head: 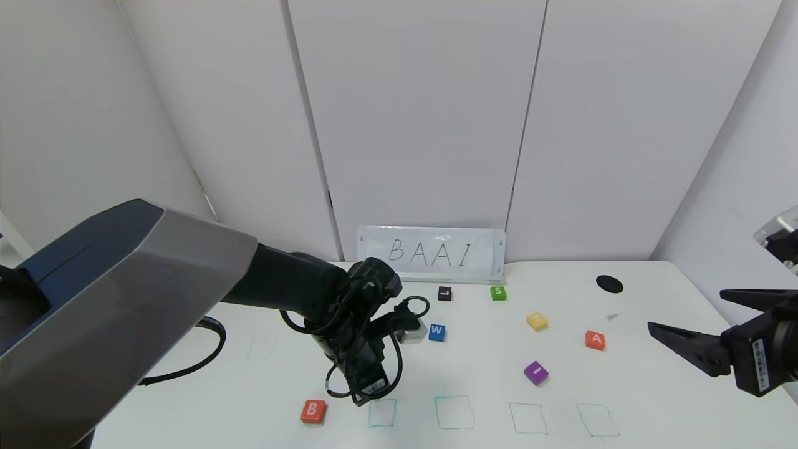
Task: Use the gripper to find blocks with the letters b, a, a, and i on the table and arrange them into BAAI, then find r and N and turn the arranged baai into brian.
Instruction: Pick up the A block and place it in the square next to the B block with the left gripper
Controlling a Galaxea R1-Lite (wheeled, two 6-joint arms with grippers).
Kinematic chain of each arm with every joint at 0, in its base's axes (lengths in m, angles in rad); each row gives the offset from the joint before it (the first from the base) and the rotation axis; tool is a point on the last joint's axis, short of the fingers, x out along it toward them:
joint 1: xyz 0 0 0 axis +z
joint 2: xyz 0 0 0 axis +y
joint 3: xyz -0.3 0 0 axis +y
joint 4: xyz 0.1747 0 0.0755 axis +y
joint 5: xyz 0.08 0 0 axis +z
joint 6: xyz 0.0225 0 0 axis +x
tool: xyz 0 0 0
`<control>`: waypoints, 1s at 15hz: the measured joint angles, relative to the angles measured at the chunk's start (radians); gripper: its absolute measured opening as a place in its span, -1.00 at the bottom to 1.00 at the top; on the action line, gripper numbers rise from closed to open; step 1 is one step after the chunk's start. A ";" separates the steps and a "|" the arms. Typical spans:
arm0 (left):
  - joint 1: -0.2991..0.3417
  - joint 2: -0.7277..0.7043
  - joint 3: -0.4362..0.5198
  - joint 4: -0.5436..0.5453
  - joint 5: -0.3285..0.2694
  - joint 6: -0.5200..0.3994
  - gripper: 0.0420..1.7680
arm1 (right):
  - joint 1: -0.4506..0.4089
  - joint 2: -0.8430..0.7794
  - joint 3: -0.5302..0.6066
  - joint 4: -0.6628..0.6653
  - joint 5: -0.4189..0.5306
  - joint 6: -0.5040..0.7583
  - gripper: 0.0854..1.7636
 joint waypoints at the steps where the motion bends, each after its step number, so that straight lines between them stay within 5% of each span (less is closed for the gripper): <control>1: 0.002 -0.014 0.034 -0.032 -0.033 0.023 -0.47 | 0.003 -0.001 0.002 0.000 0.000 0.000 0.94; 6: 0.021 -0.064 0.185 -0.140 -0.082 0.252 -0.47 | 0.007 -0.003 0.003 0.000 0.000 0.000 0.94; 15: -0.001 -0.042 0.180 -0.145 -0.119 0.319 -0.47 | 0.009 0.003 0.006 -0.001 0.000 -0.001 0.94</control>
